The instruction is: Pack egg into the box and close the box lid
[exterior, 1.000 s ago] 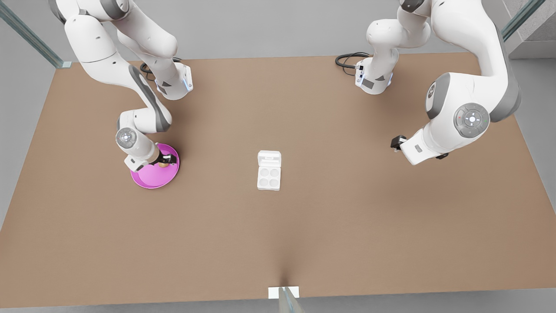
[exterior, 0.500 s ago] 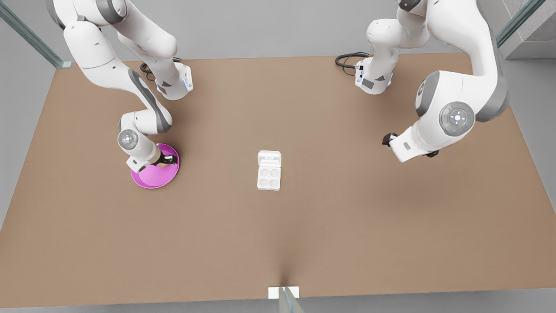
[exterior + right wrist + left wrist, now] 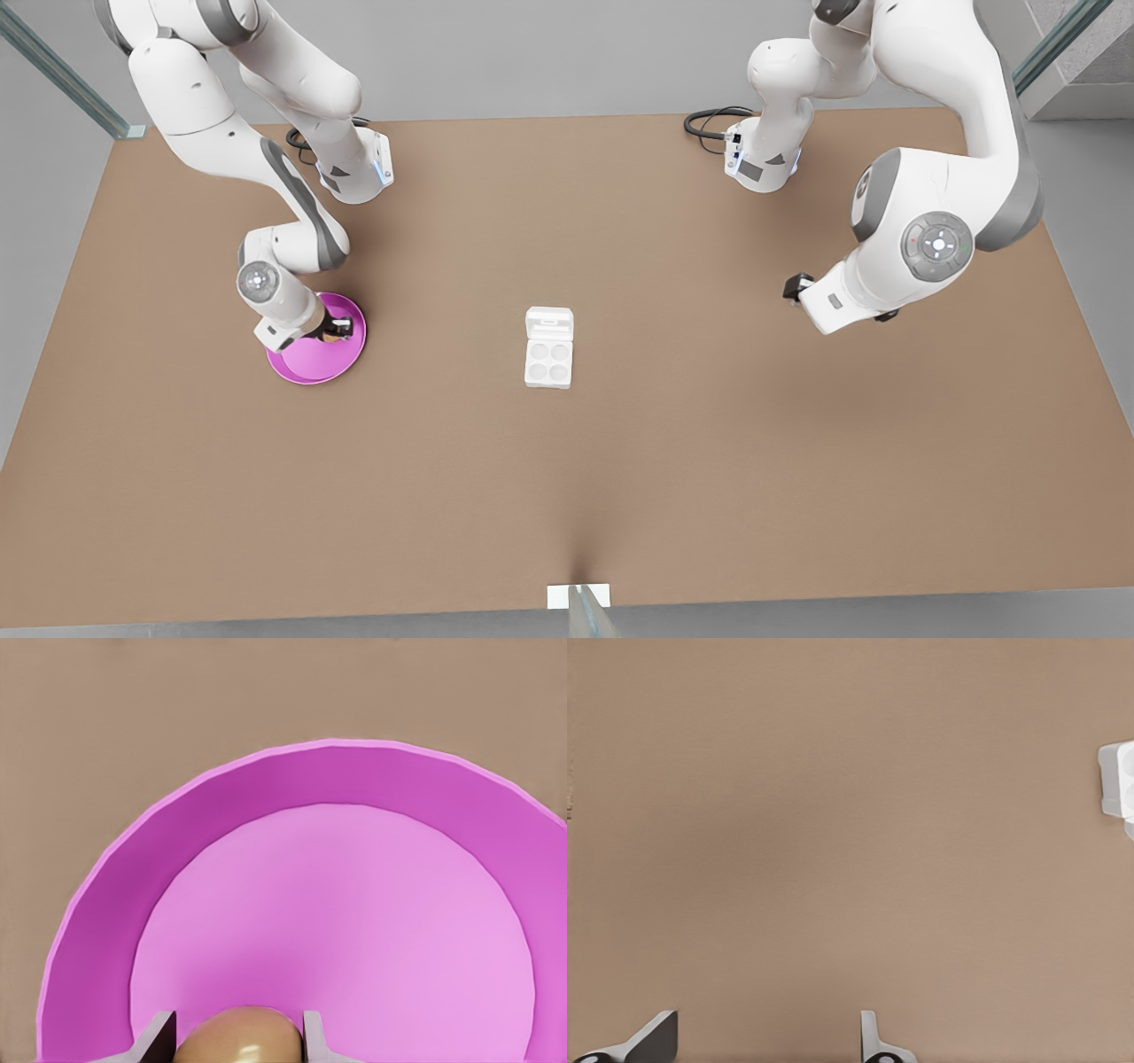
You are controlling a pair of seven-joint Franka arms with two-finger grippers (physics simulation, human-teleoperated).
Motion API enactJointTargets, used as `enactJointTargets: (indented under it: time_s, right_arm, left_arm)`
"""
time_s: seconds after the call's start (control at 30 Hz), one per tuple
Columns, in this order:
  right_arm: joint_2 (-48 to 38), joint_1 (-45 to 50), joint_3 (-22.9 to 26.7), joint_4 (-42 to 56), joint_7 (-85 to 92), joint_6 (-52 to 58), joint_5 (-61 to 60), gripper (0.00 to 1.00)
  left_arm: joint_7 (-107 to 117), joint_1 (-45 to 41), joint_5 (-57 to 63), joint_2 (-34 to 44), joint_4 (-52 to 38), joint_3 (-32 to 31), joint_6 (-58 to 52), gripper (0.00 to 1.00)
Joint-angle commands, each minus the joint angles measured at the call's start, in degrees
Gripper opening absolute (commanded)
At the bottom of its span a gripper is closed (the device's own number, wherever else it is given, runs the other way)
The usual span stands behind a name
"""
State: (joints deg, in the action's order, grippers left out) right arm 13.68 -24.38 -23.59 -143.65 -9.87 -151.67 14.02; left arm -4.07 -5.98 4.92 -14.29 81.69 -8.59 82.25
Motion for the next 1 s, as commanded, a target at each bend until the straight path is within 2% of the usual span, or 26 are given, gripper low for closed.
enactJointTargets:
  time_s: [0.0, 0.1, 0.23, 0.3, 0.33, 0.4, 0.47, 0.57, 0.6, 0.63, 0.7, 0.77, 0.87, 0.97]
  right_arm:
    - [-1.72, -0.05, -0.32, 0.21, -0.24, 3.48, 0.31, 0.56]
    - [-2.78, -0.14, -0.58, 2.75, -0.33, 9.19, 0.04, 0.56]
    - [1.79, 3.02, -3.57, 18.58, -2.79, 24.04, -4.44, 0.56]
    - [7.85, 8.20, -3.48, 28.86, -9.29, 30.28, -5.58, 0.56]
    - [11.10, 12.33, -2.34, 35.10, -12.63, 34.33, -5.85, 0.56]
    - [16.55, 24.54, 3.89, 46.87, -19.58, 41.63, -8.91, 0.56]
    - [20.07, 39.14, 15.06, 54.18, -22.30, 44.88, -14.98, 0.56]
    - [21.04, 49.24, 19.98, 56.20, -23.45, 43.91, -22.19, 0.56]
    - [25.42, 52.58, 21.56, 62.60, -24.40, 44.44, -23.16, 0.56]
    - [26.84, 56.36, 24.28, 64.98, -25.20, 44.44, -24.47, 0.56]
    - [30.44, 60.59, 26.13, 70.17, -25.47, 44.18, -25.80, 0.56]
    - [31.23, 62.08, 27.01, 70.97, -25.47, 44.00, -26.50, 0.56]
    - [30.80, 63.75, 27.10, 70.70, -25.55, 43.91, -27.29, 0.56]
    - [28.95, 65.51, 26.84, 66.48, -26.35, 42.86, -28.17, 0.56]
  left_arm:
    - [0.47, 0.01, 0.00, 0.05, -0.04, -0.02, 0.19, 1.00]
    - [0.55, 0.01, 0.00, 0.05, -0.04, -0.02, 0.19, 1.00]
    - [0.47, 0.09, 0.18, 0.14, -0.04, 0.07, 0.10, 1.00]
    - [0.55, 0.09, 0.18, 0.14, -0.04, 0.07, 0.10, 1.00]
    - [0.55, 0.09, 0.18, 0.14, -0.04, 0.15, 0.19, 1.00]
    - [0.55, 0.18, 0.18, 0.05, -0.04, 0.07, 0.19, 1.00]
    - [0.55, 0.18, 0.18, 0.05, -0.04, 0.16, 0.19, 1.00]
    - [0.38, 1.24, 0.18, 0.49, -0.65, 0.68, -0.43, 1.00]
    - [0.55, 1.32, 0.18, 0.49, -0.56, 0.68, -0.52, 1.00]
    - [0.64, 1.32, 0.18, 0.58, -0.12, 0.59, -0.52, 1.00]
    - [0.55, 1.41, 0.18, 0.14, -0.12, 0.68, 0.01, 1.00]
    - [0.55, 1.41, 0.18, -0.03, -0.21, 0.68, 0.19, 1.00]
    - [0.55, 1.41, 0.27, -0.03, -0.12, 0.68, 0.19, 1.00]
    - [0.55, 1.50, 0.27, -0.91, -0.12, 0.68, 0.36, 1.00]
